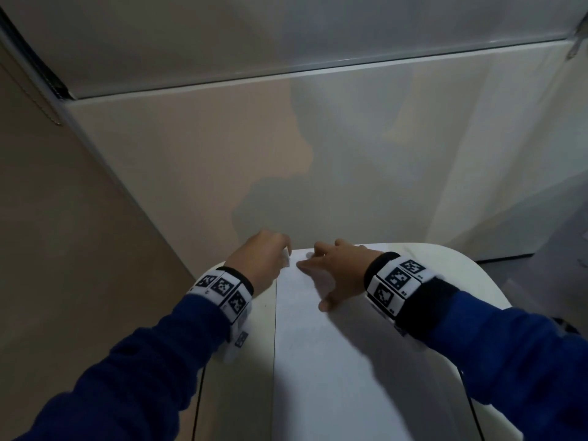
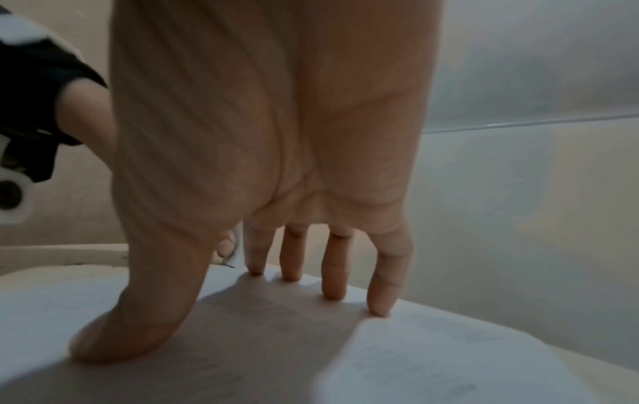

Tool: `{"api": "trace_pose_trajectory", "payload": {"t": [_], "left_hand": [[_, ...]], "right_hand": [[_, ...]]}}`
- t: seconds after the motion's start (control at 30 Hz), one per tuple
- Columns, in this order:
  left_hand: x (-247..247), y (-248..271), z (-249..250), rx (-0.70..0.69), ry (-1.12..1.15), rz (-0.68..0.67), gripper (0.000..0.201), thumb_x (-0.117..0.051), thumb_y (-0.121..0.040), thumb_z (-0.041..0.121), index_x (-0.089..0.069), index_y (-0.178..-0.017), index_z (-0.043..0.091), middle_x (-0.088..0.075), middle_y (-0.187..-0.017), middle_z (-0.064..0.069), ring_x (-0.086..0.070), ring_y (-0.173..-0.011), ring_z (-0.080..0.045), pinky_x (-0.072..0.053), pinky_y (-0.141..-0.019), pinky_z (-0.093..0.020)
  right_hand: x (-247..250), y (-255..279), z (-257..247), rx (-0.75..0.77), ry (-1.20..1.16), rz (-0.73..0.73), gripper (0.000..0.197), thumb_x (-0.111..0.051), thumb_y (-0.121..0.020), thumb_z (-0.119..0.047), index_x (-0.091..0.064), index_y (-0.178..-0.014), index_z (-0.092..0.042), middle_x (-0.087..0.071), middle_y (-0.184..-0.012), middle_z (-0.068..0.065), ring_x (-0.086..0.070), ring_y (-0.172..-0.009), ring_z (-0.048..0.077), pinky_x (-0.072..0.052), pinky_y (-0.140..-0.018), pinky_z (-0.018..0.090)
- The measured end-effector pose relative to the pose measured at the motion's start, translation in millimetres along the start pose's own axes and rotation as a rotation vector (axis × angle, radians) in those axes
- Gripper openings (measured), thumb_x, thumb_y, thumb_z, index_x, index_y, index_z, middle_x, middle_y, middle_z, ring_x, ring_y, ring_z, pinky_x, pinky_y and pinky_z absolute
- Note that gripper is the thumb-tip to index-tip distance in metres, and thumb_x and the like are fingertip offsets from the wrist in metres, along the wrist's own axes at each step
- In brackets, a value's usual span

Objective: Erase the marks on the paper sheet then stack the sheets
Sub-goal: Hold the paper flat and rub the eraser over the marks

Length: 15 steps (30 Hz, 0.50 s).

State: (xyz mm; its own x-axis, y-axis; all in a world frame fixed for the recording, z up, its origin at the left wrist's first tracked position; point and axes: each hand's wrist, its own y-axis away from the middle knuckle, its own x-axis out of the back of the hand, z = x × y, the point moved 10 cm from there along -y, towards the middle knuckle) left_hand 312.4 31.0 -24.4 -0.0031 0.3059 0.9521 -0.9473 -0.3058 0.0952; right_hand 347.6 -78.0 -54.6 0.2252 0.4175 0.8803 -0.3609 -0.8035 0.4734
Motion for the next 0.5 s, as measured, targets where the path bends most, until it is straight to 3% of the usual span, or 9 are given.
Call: {"api": "trace_pose_trajectory", "payload": {"t": [0.2,0.3,0.37,0.5], "left_hand": [[-10,6,2,-0.012,-0.026,-0.067,0.016,-0.065,-0.087,0.008,-0.069,-0.083,0.023,-0.068,-0.081,0.001,-0.065,-0.073,-0.016,-0.054,-0.063,-0.031],[-6,-2,-4,0.012,-0.007,-0.039,0.024,-0.064,-0.081,0.003,-0.065,-0.076,0.026,-0.068,-0.078,0.004,-0.066,-0.073,-0.016,-0.059,-0.068,-0.037],[-5,-5,-3,0.005,-0.027,-0.02,0.028,-0.064,-0.08,0.0,-0.062,-0.073,0.027,-0.067,-0.077,0.004,-0.066,-0.072,-0.017,-0.058,-0.065,-0.036],[-11,-3,2,-0.009,-0.045,-0.089,0.014,-0.066,-0.087,0.007,-0.067,-0.082,0.02,-0.069,-0.08,-0.002,-0.065,-0.072,-0.018,-0.051,-0.063,-0.03]], "right_hand": [[1,-3,1,-0.025,-0.021,0.002,0.087,-0.078,-0.07,-0.058,-0.034,-0.144,-0.04,-0.037,-0.134,-0.002,-0.04,-0.125,0.031,-0.046,-0.094,0.052],[2,-4,2,-0.028,-0.023,-0.002,0.088,-0.078,-0.069,-0.059,-0.034,-0.144,-0.042,-0.037,-0.134,-0.002,-0.04,-0.124,0.031,-0.047,-0.095,0.052],[3,-4,2,-0.031,-0.036,-0.003,0.089,-0.079,-0.068,-0.059,-0.035,-0.144,-0.043,-0.036,-0.137,-0.002,-0.039,-0.125,0.031,-0.046,-0.097,0.053],[2,-4,3,-0.036,-0.076,-0.009,0.087,-0.081,-0.066,-0.058,-0.038,-0.141,-0.046,-0.032,-0.141,-0.005,-0.038,-0.126,0.032,-0.043,-0.1,0.054]]}}
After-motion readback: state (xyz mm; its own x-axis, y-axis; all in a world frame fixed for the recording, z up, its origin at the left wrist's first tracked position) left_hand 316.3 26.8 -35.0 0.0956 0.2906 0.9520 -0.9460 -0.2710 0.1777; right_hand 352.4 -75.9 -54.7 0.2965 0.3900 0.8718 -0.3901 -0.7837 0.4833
